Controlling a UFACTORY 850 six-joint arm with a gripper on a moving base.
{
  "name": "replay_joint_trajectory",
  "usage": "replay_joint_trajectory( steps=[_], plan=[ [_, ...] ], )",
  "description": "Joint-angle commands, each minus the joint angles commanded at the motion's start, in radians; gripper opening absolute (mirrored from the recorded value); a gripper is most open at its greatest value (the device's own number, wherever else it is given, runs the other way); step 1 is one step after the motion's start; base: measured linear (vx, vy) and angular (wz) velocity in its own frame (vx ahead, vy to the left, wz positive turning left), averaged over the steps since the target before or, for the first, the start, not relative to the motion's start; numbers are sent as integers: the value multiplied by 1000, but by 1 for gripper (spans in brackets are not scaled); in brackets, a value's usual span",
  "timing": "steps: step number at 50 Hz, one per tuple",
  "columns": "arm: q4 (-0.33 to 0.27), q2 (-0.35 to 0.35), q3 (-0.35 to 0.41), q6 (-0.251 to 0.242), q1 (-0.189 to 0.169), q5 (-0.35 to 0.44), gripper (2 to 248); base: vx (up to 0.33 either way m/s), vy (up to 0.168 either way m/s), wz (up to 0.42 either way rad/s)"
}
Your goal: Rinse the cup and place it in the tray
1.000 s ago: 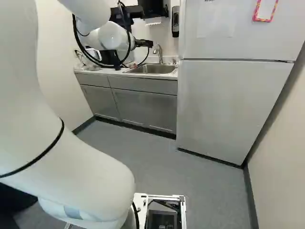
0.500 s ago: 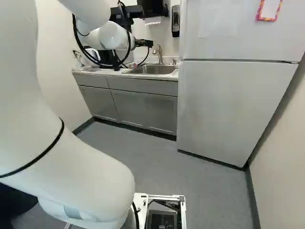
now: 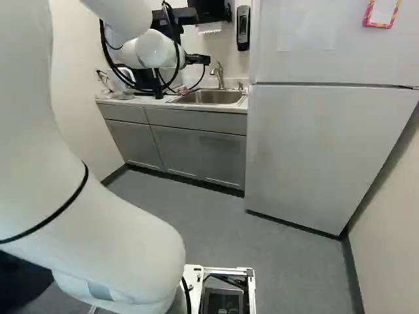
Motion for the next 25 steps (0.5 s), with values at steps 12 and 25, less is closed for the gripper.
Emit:
replay_joint_trajectory(
  steps=[12,25],
  plan=[
    [0,0,0,0,0,0,247,105,30,-10],
    [0,0,0,0,0,0,247,110,24,-14]
  ],
)
